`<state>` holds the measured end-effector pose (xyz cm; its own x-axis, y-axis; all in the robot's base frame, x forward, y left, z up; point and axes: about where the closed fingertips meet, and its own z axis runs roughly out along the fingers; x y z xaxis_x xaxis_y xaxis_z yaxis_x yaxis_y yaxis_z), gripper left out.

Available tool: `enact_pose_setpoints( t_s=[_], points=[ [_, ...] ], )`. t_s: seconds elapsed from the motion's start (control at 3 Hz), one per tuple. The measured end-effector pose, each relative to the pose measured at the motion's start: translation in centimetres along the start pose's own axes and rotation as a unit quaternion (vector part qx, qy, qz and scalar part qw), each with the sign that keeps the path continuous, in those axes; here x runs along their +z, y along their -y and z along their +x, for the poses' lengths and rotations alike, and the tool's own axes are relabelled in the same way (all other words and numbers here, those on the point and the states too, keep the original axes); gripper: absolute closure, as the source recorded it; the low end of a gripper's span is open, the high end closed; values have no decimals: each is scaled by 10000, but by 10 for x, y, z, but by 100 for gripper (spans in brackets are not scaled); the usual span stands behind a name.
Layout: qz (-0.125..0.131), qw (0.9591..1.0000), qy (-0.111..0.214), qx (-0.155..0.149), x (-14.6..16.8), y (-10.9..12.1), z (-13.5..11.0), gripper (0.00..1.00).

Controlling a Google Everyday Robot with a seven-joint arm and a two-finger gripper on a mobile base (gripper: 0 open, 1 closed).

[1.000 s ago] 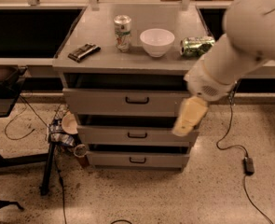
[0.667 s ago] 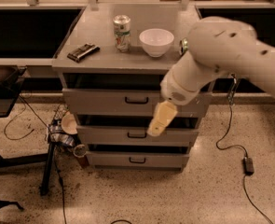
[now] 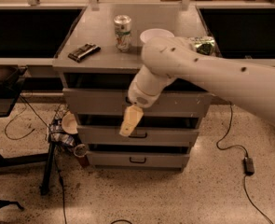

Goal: Open top drawer

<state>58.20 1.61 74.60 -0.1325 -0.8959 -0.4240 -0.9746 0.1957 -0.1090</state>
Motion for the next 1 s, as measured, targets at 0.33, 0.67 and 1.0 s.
enact_pose_setpoints(
  t_s=[0.33, 0.67, 1.0],
  points=[
    [11, 9998, -158, -148, 35, 9, -16, 0],
    [204, 9991, -335, -148, 52, 20, -18, 0],
    [513, 9975, -480, -109, 58, 42, -24, 0]
  ],
)
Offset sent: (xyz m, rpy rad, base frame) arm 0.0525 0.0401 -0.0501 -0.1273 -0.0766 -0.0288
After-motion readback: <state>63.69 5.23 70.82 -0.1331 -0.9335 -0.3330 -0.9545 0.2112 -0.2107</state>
